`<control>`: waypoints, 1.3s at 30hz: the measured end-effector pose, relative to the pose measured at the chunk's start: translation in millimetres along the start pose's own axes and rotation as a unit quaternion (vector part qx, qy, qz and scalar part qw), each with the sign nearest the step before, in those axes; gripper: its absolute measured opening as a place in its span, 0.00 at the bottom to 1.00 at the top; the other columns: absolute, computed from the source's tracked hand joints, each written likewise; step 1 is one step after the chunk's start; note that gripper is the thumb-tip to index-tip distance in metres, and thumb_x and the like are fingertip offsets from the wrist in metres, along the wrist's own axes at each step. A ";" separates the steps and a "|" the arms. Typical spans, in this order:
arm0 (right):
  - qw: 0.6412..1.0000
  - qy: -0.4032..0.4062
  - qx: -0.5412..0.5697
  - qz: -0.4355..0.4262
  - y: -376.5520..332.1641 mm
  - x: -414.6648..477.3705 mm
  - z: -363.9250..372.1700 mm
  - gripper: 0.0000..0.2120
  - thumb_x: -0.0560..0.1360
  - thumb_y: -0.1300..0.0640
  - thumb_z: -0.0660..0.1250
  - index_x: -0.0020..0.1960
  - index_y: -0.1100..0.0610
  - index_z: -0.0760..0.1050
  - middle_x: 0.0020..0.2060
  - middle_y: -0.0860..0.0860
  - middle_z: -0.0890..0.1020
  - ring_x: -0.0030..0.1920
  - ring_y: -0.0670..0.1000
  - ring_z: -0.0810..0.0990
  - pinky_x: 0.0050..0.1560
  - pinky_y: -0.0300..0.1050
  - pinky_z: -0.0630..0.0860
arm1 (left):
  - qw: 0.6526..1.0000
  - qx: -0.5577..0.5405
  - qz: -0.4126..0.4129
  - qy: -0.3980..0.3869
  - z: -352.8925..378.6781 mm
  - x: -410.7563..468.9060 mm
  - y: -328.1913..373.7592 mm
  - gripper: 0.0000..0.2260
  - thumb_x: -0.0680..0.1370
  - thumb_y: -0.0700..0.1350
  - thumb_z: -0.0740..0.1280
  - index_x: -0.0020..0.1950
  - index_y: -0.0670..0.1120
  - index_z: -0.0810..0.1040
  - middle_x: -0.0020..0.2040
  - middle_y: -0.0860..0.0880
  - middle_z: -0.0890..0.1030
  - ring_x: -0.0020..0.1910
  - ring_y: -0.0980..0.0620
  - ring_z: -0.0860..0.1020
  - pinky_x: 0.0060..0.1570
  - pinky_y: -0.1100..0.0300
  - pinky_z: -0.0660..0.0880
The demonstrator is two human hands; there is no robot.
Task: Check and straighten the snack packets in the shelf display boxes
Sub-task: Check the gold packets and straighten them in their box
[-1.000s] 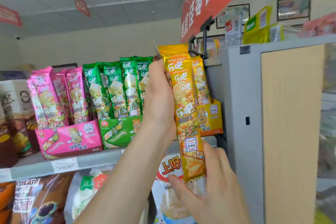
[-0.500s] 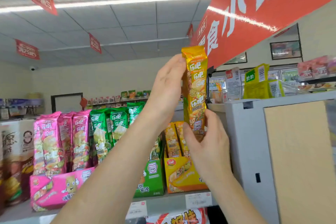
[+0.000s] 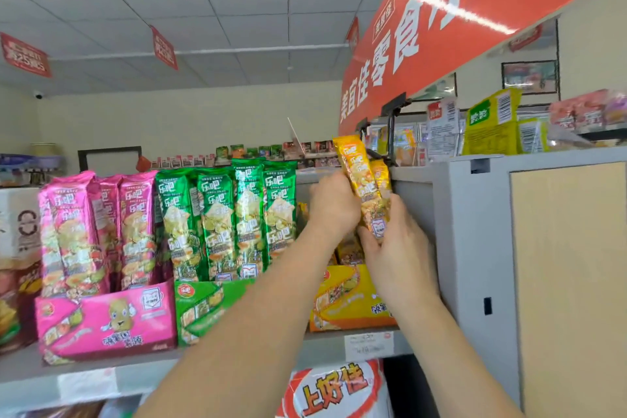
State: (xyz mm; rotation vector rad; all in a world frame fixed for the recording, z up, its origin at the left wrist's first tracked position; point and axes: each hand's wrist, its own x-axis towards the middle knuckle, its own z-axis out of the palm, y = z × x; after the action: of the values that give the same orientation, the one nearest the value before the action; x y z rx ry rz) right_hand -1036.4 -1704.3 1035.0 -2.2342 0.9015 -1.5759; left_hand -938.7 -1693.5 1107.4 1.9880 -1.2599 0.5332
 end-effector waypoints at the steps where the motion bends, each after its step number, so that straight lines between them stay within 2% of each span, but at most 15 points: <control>1: 1.000 -0.002 -0.016 0.007 -0.4 -1.3 0.1 0.27 0.78 0.55 0.65 0.73 0.58 0.59 0.58 0.57 0.77 0.57 0.58 0.76 0.49 0.48 0.71 | 0.998 0.056 0.005 -0.015 6.5 6.0 -1.4 0.08 0.80 0.41 0.61 0.54 0.44 0.78 0.57 0.41 0.81 0.58 0.39 0.76 0.56 0.51 0.70; 5: 0.996 0.026 -0.081 0.017 -4.3 -4.3 0.0 0.29 0.78 0.55 0.63 0.74 0.58 0.55 0.59 0.57 0.72 0.55 0.57 0.77 0.49 0.47 0.73 | 0.967 0.237 -0.003 -0.092 21.4 29.1 -10.2 0.13 0.79 0.48 0.63 0.63 0.49 0.74 0.61 0.47 0.78 0.64 0.44 0.72 0.67 0.48 0.64; 10: 0.992 0.010 -0.126 0.015 -6.4 -1.1 0.8 0.29 0.79 0.53 0.61 0.75 0.58 0.53 0.57 0.56 0.72 0.52 0.55 0.78 0.47 0.44 0.74 | 0.973 0.202 -0.063 -0.092 23.9 25.2 -13.8 0.13 0.80 0.52 0.60 0.63 0.54 0.74 0.64 0.49 0.77 0.70 0.42 0.64 0.67 0.42 0.61; 12: 0.992 0.010 -0.128 0.018 -7.0 -1.3 0.4 0.28 0.79 0.54 0.60 0.75 0.58 0.55 0.56 0.56 0.73 0.51 0.56 0.78 0.46 0.45 0.74 | 0.997 0.056 -0.046 0.008 21.1 18.5 -8.1 0.10 0.80 0.47 0.60 0.57 0.51 0.78 0.59 0.45 0.80 0.64 0.41 0.71 0.61 0.46 0.69; 13: 0.993 0.010 -0.120 0.021 -7.1 -2.2 0.1 0.27 0.79 0.54 0.61 0.75 0.57 0.56 0.56 0.57 0.72 0.51 0.57 0.78 0.46 0.46 0.74 | 0.994 -0.078 -0.051 0.053 17.7 14.6 -2.8 0.10 0.80 0.42 0.59 0.55 0.48 0.79 0.55 0.43 0.82 0.59 0.40 0.75 0.56 0.48 0.73; 15: 0.994 0.012 -0.103 0.032 -7.1 -4.7 -0.7 0.27 0.78 0.53 0.62 0.73 0.57 0.59 0.57 0.58 0.72 0.53 0.58 0.78 0.50 0.49 0.76 | 0.926 -0.353 -0.101 0.087 7.5 7.0 9.5 0.12 0.79 0.40 0.57 0.55 0.44 0.80 0.51 0.39 0.82 0.51 0.41 0.80 0.53 0.44 0.78; 17: 0.994 0.011 -0.099 0.047 -6.2 -6.2 -1.2 0.26 0.77 0.53 0.62 0.72 0.59 0.60 0.60 0.59 0.72 0.57 0.60 0.77 0.55 0.52 0.76 | 0.864 -0.482 -0.133 0.064 0.1 1.7 16.6 0.14 0.79 0.49 0.59 0.56 0.44 0.78 0.52 0.37 0.81 0.49 0.42 0.80 0.54 0.41 0.77; 19: 0.994 0.010 -0.089 0.055 -4.7 -7.5 -0.7 0.27 0.77 0.54 0.61 0.73 0.61 0.59 0.65 0.61 0.69 0.63 0.62 0.74 0.60 0.55 0.74 | 0.895 -0.436 -0.094 0.013 -2.7 -3.6 19.0 0.20 0.76 0.59 0.64 0.61 0.48 0.77 0.53 0.44 0.82 0.52 0.46 0.81 0.55 0.44 0.78; 23: 0.998 0.032 -0.059 0.008 -5.1 -22.5 -1.1 0.32 0.75 0.56 0.57 0.77 0.63 0.53 0.74 0.60 0.60 0.73 0.60 0.64 0.69 0.56 0.69 | 0.944 -0.323 -0.049 -0.045 7.9 -6.0 14.6 0.24 0.74 0.53 0.74 0.66 0.48 0.74 0.48 0.51 0.82 0.48 0.49 0.82 0.50 0.46 0.81; 25: 0.997 0.042 -0.057 -0.034 -3.0 -35.0 -0.8 0.32 0.74 0.57 0.59 0.77 0.63 0.56 0.74 0.60 0.63 0.73 0.59 0.64 0.71 0.53 0.67 | 0.969 -0.235 -0.051 -0.062 14.9 -6.7 14.0 0.25 0.71 0.56 0.75 0.64 0.49 0.72 0.51 0.49 0.81 0.51 0.47 0.80 0.53 0.50 0.78; 28: 0.994 0.015 -0.093 -0.063 4.1 -48.4 1.6 0.28 0.74 0.57 0.65 0.72 0.65 0.66 0.66 0.61 0.73 0.68 0.60 0.71 0.68 0.53 0.68 | 0.991 -0.130 -0.018 -0.024 19.3 -9.0 9.8 0.25 0.69 0.57 0.77 0.55 0.50 0.67 0.46 0.49 0.78 0.45 0.47 0.77 0.42 0.54 0.72; 32: 0.976 -0.038 -0.191 -0.100 8.8 -54.1 1.7 0.23 0.78 0.47 0.60 0.65 0.61 0.74 0.61 0.59 0.78 0.65 0.59 0.73 0.71 0.54 0.65 | 0.960 -0.273 -0.032 -0.053 11.4 -12.4 1.2 0.12 0.78 0.52 0.68 0.52 0.44 0.74 0.44 0.43 0.80 0.33 0.47 0.78 0.36 0.48 0.82; 34: 0.970 -0.033 -0.211 -0.112 9.4 -55.6 1.0 0.24 0.78 0.45 0.61 0.64 0.61 0.75 0.60 0.59 0.78 0.64 0.59 0.73 0.69 0.55 0.66 | 0.981 -0.191 -0.029 -0.017 9.0 -9.6 -8.7 0.08 0.81 0.46 0.61 0.52 0.44 0.76 0.46 0.43 0.80 0.39 0.44 0.80 0.42 0.48 0.81; 36: 0.967 -0.038 -0.223 -0.115 10.2 -57.4 2.2 0.25 0.78 0.44 0.60 0.67 0.61 0.73 0.62 0.59 0.76 0.65 0.60 0.71 0.70 0.56 0.64 | 1.000 0.005 -0.018 -0.020 10.1 -8.0 -18.2 0.08 0.80 0.42 0.60 0.57 0.44 0.75 0.52 0.41 0.80 0.51 0.40 0.79 0.48 0.52 0.77; 39: 0.968 -0.037 -0.222 -0.109 11.8 -62.3 4.8 0.28 0.77 0.45 0.61 0.70 0.61 0.69 0.66 0.60 0.72 0.69 0.61 0.67 0.73 0.56 0.61 | 0.987 0.139 -0.012 -0.079 18.9 -8.6 -23.1 0.10 0.79 0.42 0.61 0.59 0.41 0.70 0.57 0.38 0.78 0.56 0.38 0.77 0.44 0.52 0.70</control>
State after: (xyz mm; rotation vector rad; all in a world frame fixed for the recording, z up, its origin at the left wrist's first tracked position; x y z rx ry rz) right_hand -1049.5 -1675.5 979.8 -2.7646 1.1095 -1.4785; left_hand -922.4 -1696.2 1081.2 2.3145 -1.3134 0.5746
